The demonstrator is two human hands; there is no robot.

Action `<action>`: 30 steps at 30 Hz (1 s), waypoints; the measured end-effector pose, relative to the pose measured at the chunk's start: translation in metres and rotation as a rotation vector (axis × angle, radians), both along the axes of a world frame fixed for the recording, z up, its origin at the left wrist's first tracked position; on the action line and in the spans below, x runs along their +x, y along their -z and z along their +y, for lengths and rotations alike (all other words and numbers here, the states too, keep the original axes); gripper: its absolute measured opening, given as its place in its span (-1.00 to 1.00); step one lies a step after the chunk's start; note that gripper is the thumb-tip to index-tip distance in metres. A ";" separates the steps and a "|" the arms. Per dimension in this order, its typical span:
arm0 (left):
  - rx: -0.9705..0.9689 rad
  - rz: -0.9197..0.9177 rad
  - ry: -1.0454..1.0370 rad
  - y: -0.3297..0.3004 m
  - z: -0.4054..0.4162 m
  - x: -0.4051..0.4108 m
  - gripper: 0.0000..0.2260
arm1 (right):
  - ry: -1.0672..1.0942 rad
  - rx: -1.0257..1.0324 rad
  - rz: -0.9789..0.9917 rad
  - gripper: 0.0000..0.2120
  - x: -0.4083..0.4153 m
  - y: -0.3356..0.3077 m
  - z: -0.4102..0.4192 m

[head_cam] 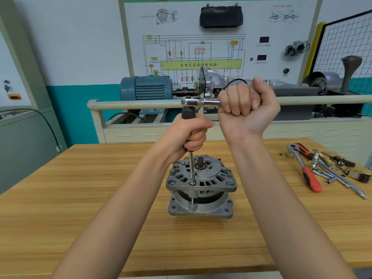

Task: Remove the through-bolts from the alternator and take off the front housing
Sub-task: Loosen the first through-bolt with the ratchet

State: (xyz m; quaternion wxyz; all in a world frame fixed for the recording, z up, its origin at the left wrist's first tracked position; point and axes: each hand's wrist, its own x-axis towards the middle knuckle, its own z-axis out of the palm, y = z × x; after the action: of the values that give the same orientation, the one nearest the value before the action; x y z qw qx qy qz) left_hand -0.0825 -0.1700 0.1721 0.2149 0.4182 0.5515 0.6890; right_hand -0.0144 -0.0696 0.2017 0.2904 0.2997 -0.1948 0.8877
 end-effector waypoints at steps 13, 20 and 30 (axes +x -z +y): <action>0.031 0.017 -0.118 0.003 0.002 -0.003 -0.65 | 0.474 0.328 0.166 -0.54 0.003 0.005 -0.025; 0.017 0.046 0.182 0.002 -0.006 -0.010 -0.75 | -0.057 -0.021 -0.003 -0.53 0.002 0.000 0.008; 0.086 -0.033 0.016 0.009 0.003 -0.008 -0.69 | 0.518 0.373 0.213 -0.55 0.008 0.010 -0.029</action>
State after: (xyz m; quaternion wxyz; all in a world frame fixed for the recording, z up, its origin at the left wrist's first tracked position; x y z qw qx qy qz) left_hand -0.0909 -0.1672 0.1634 0.2113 0.4202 0.5143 0.7171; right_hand -0.0062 -0.0981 0.1920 0.4653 0.3795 -0.3919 0.6971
